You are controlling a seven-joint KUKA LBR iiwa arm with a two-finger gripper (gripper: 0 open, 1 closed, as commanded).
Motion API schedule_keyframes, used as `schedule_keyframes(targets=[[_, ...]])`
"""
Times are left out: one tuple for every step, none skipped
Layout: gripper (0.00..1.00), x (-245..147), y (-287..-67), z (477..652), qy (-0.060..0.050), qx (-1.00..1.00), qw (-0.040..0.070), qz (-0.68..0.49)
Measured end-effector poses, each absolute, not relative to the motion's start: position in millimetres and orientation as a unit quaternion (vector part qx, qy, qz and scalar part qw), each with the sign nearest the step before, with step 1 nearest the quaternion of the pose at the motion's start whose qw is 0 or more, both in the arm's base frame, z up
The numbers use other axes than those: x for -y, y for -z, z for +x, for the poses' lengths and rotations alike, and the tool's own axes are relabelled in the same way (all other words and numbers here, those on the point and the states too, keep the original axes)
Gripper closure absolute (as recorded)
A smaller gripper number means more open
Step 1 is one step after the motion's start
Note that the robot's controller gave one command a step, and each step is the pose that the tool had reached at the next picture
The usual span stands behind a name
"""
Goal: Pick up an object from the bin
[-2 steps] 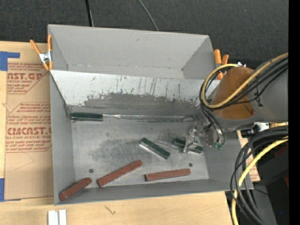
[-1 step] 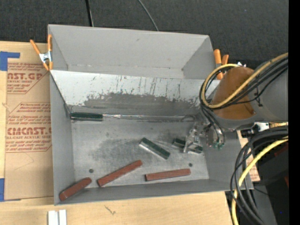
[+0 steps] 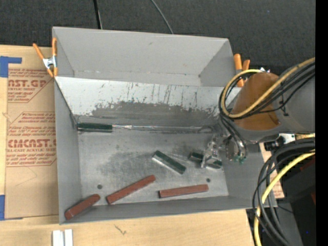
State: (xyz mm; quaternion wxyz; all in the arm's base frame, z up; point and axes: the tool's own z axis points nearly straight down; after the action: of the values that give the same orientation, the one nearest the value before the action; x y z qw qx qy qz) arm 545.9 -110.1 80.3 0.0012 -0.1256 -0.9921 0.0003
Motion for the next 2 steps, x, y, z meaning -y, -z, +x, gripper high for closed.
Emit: schedule_keyframes(targets=[[1.0,109,-100,544.3,0.0,0.992,0.004,-0.126],[1.0,110,-118,546.8,0.0,0.992,0.0,-0.126]])
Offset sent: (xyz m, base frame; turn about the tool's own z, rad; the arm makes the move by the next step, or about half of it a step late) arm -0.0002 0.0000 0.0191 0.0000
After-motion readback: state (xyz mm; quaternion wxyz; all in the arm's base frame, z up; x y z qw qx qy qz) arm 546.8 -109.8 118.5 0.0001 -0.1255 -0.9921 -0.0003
